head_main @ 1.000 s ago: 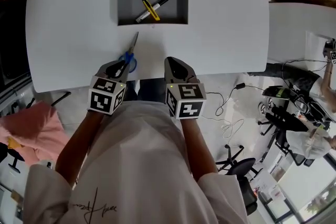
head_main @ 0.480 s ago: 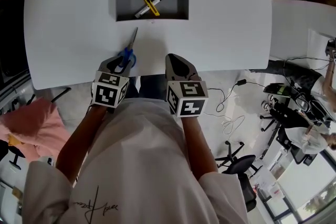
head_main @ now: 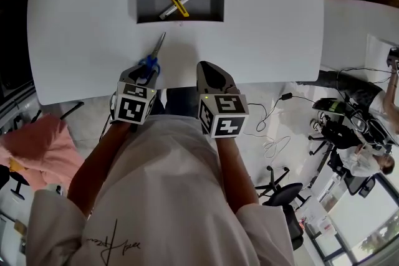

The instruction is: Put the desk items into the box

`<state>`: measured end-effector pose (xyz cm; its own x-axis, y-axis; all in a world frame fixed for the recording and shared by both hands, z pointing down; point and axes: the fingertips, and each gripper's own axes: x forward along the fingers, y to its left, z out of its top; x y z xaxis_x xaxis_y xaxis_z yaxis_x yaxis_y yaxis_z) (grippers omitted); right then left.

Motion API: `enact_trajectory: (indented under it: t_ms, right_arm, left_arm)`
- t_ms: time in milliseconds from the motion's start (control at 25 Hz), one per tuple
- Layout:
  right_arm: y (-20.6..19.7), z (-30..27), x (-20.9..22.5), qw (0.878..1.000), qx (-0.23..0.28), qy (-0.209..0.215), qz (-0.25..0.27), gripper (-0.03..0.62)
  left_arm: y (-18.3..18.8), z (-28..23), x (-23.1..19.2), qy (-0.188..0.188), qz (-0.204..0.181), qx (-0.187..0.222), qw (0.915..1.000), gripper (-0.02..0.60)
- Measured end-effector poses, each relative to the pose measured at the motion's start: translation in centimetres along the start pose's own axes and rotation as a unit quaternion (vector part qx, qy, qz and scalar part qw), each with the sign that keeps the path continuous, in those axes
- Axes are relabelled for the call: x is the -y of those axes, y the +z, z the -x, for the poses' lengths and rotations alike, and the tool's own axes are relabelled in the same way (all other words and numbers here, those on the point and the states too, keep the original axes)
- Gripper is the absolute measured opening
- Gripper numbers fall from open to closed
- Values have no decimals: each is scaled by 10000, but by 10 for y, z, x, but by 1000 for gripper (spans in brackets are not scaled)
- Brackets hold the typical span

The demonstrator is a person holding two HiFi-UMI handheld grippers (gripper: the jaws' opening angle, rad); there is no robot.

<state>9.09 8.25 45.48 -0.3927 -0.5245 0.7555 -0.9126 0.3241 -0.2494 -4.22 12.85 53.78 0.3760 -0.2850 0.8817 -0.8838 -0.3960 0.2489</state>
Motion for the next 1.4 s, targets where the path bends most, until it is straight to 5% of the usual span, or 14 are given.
enact_trajectory:
  t_ms: [360,1400]
  right_arm:
    - [2,4,-4,10000,53,8,-46,26]
    - [1,4,-8,10000,58,39,0,26]
  left_arm:
    - [2,5,-4,193,-222,28,9996,87]
    - [8,18,4,-574,16,321,9978,81]
